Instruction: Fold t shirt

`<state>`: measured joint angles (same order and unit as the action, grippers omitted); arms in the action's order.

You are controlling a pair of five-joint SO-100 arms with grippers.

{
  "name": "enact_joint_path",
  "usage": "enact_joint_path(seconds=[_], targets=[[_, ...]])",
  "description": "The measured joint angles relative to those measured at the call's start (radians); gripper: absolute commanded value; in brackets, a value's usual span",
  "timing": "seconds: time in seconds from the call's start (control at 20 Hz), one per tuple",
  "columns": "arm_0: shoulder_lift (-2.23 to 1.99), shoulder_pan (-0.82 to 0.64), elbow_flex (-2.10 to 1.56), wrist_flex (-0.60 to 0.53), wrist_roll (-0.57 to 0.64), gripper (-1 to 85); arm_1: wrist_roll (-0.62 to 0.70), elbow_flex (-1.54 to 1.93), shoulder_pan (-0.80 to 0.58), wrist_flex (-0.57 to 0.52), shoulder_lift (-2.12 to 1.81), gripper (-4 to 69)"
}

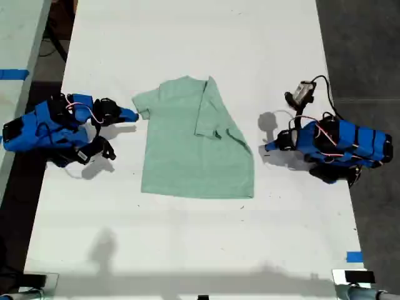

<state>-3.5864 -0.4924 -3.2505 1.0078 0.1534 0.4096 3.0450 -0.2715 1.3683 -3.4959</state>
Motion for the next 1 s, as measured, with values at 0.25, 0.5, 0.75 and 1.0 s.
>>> enact_joint_path(seconds=[0.25,0.5,0.75,1.0], targets=[[0.017,-0.101,0.000,0.009,0.020,-0.3,-0.003,0.000,-0.009,0.000,0.000,-1.5],[0.012,-0.104,0.000,0.021,-0.025,-0.4,-0.006,0.000,-0.009,0.000,0.000,-1.5],[0.387,-0.204,0.301,0.124,-0.061,0.7,-0.008,0.000,-0.021,0.000,0.000,-1.5],[1.184,-0.430,0.986,0.276,0.124,27.2,-0.008,0.000,-0.021,0.000,0.000,-1.5]])
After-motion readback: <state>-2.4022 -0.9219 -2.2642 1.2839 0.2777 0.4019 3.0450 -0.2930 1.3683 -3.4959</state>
